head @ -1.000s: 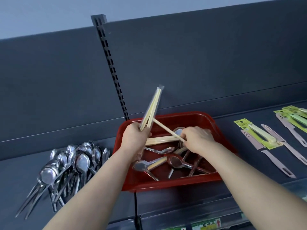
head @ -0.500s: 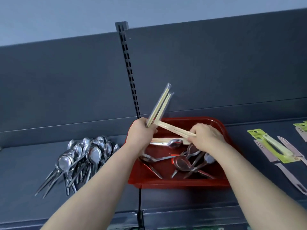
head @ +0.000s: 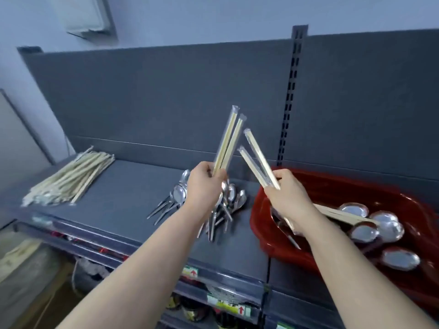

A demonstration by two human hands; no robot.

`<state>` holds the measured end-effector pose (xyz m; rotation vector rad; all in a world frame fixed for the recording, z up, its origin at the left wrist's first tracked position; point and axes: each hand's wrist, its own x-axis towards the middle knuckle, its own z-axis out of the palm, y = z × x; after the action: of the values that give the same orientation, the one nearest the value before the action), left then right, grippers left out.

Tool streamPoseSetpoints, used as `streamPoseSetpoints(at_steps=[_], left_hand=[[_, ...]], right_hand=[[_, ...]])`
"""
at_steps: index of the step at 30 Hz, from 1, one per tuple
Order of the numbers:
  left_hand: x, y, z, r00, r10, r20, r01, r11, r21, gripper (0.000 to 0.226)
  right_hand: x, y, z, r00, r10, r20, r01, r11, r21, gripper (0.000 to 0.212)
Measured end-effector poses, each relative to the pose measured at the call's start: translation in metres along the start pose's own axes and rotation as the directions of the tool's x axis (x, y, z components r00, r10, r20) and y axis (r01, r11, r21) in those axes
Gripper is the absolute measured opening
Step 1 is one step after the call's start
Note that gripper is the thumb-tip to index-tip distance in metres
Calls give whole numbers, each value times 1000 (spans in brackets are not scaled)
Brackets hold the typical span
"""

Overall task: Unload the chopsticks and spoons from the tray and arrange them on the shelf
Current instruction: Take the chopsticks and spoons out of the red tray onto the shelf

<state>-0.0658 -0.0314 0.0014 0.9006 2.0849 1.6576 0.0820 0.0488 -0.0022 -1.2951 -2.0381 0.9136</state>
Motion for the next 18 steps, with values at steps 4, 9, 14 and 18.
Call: streamPoseSetpoints(at_steps=[4,9,14,18], left_hand=[[12,-34,-88,994,-65,-86,64,998,-22,9],[27,-89,-212,973,-179,-143,190,979,68,27],[45,-131,-323,937,-274,-216,291,955,52,42],[62,-154,-383,915,-309,-260,336,939,69,42]], right_hand=[[-7,-57,78,993,-66,100,70,997,-38,32],[-34,-133,198,967,-90,239,97,995,-18,28],[-52,-194,298,931,-139,338,145,989,7,29],[-60,-227,349,922,-103,373,110,994,2,32]])
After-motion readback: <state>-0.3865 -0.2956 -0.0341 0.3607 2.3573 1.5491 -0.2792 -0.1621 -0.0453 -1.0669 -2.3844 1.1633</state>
